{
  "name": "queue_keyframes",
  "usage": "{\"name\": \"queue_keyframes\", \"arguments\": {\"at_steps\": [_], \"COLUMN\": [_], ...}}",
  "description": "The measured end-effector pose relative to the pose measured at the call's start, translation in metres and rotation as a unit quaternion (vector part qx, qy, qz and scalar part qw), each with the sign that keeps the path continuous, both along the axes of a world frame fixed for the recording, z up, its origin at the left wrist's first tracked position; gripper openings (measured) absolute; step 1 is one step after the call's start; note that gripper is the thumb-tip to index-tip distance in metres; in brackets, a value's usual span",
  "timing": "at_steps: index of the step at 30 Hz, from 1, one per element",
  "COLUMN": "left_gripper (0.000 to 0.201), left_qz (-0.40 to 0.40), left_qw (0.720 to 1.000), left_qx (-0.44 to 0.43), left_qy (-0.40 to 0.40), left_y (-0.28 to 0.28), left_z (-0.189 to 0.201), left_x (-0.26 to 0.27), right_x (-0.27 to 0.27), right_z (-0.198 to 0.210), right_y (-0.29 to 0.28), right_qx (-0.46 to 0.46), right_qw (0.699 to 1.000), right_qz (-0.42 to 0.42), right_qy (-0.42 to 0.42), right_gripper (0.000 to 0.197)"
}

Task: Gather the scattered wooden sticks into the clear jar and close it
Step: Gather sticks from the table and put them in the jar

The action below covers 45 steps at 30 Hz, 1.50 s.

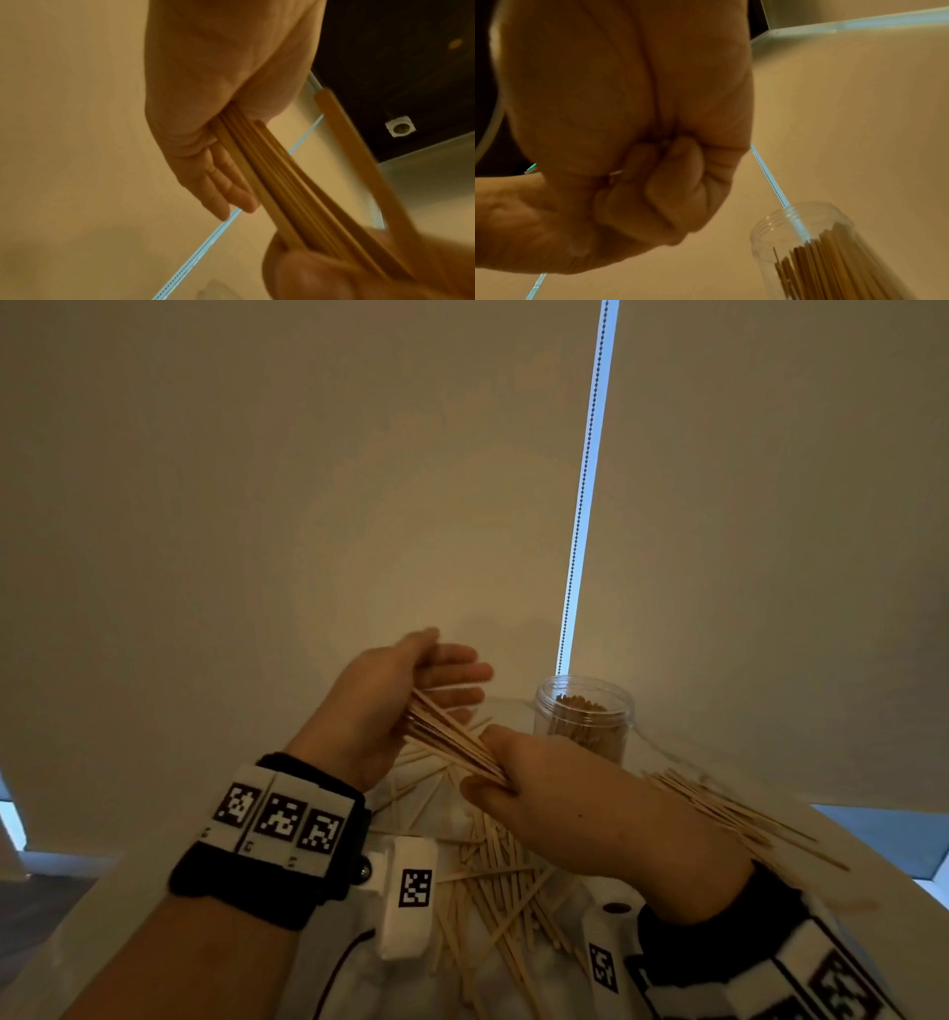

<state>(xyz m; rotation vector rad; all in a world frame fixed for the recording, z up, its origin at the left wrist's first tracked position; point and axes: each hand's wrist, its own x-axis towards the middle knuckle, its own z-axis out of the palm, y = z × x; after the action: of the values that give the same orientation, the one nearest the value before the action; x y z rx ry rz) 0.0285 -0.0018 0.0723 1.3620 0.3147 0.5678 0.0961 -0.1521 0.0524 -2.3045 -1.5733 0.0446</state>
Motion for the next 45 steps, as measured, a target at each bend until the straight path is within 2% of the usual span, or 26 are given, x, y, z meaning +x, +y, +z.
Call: {"name": "queue_keyframes", "arguments": {"at_steps": [4, 9, 11, 13, 16, 18, 22, 25, 27, 29, 32, 35, 37, 39, 41, 45], "left_gripper": [0.048, 0.055, 0.059, 0.053, 0.042, 0.043, 0.046, 0.049, 0.050, 0.050, 0.054, 0.058, 0.056, 0.055, 0.054, 0.052], "left_qz": [-0.053, -0.067, -0.082, -0.097, -0.071, -0.037, 0.029, 0.039, 0.042, 0.034, 0.010, 0.031, 0.049, 0.072, 0.106, 0.119], "left_qw": [0.989, 0.968, 0.965, 0.960, 0.953, 0.961, 0.979, 0.988, 0.991, 0.993, 0.982, 0.942, 0.921, 0.934, 0.958, 0.987], "left_qx": [0.110, 0.202, 0.212, 0.242, 0.287, 0.270, 0.202, 0.151, 0.125, 0.115, 0.189, 0.332, 0.385, 0.348, 0.265, 0.108], "left_qy": [0.087, 0.135, 0.129, 0.102, 0.063, 0.045, 0.004, -0.009, -0.010, -0.008, 0.024, 0.044, 0.041, 0.035, 0.024, -0.014], "left_y": [-0.020, -0.027, -0.028, -0.028, -0.026, -0.021, -0.011, -0.014, -0.019, -0.025, -0.028, -0.029, -0.028, -0.023, -0.015, -0.008], "left_z": [-0.008, -0.012, -0.012, -0.014, -0.020, -0.021, -0.018, -0.017, -0.016, -0.014, -0.011, -0.015, -0.020, -0.024, -0.028, -0.033], "left_x": [0.006, 0.008, 0.008, 0.008, 0.010, 0.011, 0.010, 0.014, 0.017, 0.016, 0.012, 0.012, 0.014, 0.017, 0.020, 0.025], "right_x": [0.014, 0.029, 0.033, 0.035, 0.034, 0.032, 0.031, 0.026, 0.020, 0.020, 0.027, 0.035, 0.036, 0.035, 0.034, 0.033], "right_z": [0.002, -0.003, -0.005, -0.005, -0.002, 0.000, 0.007, 0.006, 0.001, -0.001, -0.002, -0.003, 0.000, 0.005, 0.011, 0.015], "right_y": [-0.005, -0.007, -0.007, -0.008, -0.009, -0.008, -0.011, -0.008, -0.003, -0.003, -0.008, -0.012, -0.011, -0.012, -0.016, -0.022], "right_qx": [0.031, -0.016, -0.023, -0.031, -0.029, -0.006, 0.089, 0.135, 0.136, 0.134, 0.108, 0.076, 0.051, 0.054, 0.099, 0.202], "right_qw": [0.996, 0.990, 0.989, 0.988, 0.991, 0.991, 0.980, 0.965, 0.949, 0.941, 0.948, 0.962, 0.974, 0.984, 0.987, 0.973], "right_qz": [-0.053, -0.127, -0.139, -0.148, -0.133, -0.130, -0.150, -0.163, -0.191, -0.213, -0.226, -0.228, -0.205, -0.162, -0.122, -0.103], "right_qy": [-0.068, -0.063, -0.050, -0.039, -0.016, -0.015, -0.091, -0.155, -0.209, -0.228, -0.196, -0.130, -0.082, -0.048, -0.033, -0.042], "right_gripper": [0.034, 0.023, 0.017, 0.014, 0.025, 0.033, 0.021, 0.014, 0.019, 0.025, 0.029, 0.027, 0.030, 0.031, 0.038, 0.049]}}
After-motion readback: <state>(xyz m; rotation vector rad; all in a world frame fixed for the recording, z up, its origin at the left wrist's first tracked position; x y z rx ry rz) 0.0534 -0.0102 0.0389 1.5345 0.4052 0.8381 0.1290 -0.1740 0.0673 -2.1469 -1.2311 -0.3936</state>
